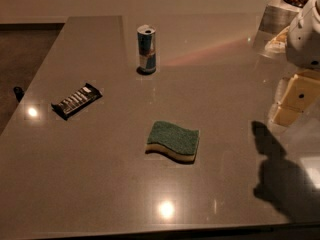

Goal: Move redbull can near rxbar chocolate

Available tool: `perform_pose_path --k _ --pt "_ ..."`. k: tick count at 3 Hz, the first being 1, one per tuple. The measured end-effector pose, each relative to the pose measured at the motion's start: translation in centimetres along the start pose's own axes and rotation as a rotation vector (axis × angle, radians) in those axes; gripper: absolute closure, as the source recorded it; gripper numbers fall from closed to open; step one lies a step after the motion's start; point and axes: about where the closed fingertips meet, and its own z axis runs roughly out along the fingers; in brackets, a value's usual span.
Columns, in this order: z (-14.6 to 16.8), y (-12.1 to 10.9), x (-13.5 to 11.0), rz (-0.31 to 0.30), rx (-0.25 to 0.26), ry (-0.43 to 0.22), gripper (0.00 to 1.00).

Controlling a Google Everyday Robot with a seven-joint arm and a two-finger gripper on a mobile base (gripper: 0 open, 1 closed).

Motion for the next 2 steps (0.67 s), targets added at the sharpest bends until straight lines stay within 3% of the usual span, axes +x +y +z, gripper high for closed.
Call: perform_pose_path --k 1,2 --pt "0.0 0.0 0.0 0.0 0.0 0.0 0.0" --pt "-0.02 0.04 -0.7 0.001 -0.03 -0.047 0.0"
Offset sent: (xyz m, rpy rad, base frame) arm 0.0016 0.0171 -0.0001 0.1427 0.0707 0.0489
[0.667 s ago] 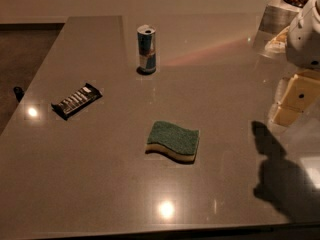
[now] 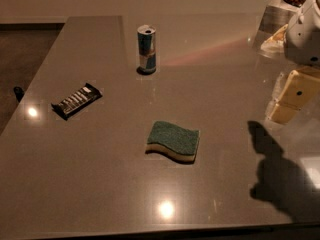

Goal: Move redbull can near rxbar chocolate

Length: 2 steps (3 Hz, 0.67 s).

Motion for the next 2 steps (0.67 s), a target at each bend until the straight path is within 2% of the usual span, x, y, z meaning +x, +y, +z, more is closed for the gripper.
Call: perform_pose_path --k 1,2 --pt "0.4 0.5 -4.2 -0.004 -0.019 -0.15 0.0" --pt "0.8 0.4 -7.4 0.016 -0.004 -0.257 0.0"
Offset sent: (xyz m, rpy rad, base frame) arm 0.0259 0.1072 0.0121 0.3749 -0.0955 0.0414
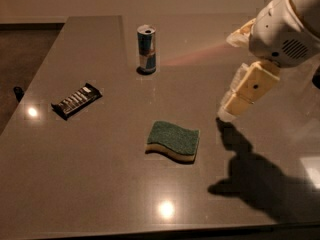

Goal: Move redbull can near rxbar chocolate

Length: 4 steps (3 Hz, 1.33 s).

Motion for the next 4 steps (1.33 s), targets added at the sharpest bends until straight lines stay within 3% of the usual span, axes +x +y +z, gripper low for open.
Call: perform_pose_path --k 1,2,3,4 --pt "1.9 -0.7 -2.1 0.082 0.032 -0.075 0.0" --pt "3.9 -2.2 -3.2 0.201 0.049 -0.104 0.0" --pt "6.5 -4.6 -4.1 0.384 0.061 -0.115 0.0" --pt "7.7 -6.2 -4.0 0.527 0.074 -0.117 0.0"
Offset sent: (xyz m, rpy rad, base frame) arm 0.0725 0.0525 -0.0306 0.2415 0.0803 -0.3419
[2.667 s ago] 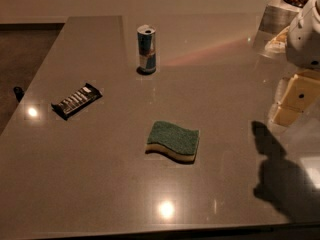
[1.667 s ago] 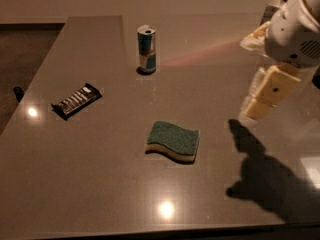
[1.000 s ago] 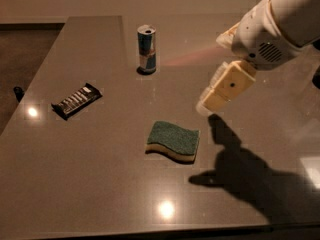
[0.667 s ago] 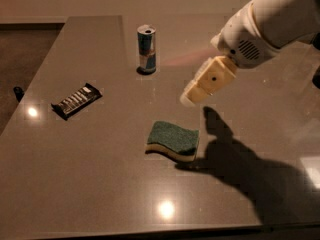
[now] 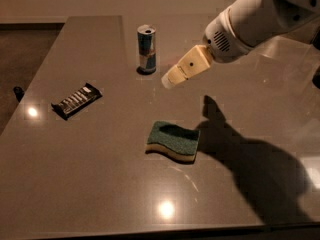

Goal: Move redbull can near rxbar chocolate

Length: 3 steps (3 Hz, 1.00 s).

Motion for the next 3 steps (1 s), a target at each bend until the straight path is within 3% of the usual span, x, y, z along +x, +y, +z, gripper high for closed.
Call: perform_pose_path --k 1,3 --pt "0.8 -0.1 -1.3 0.076 0.026 -0.062 0.0" --pt "0.9 -0.5 -2.6 0.088 0.041 -0.11 0.0"
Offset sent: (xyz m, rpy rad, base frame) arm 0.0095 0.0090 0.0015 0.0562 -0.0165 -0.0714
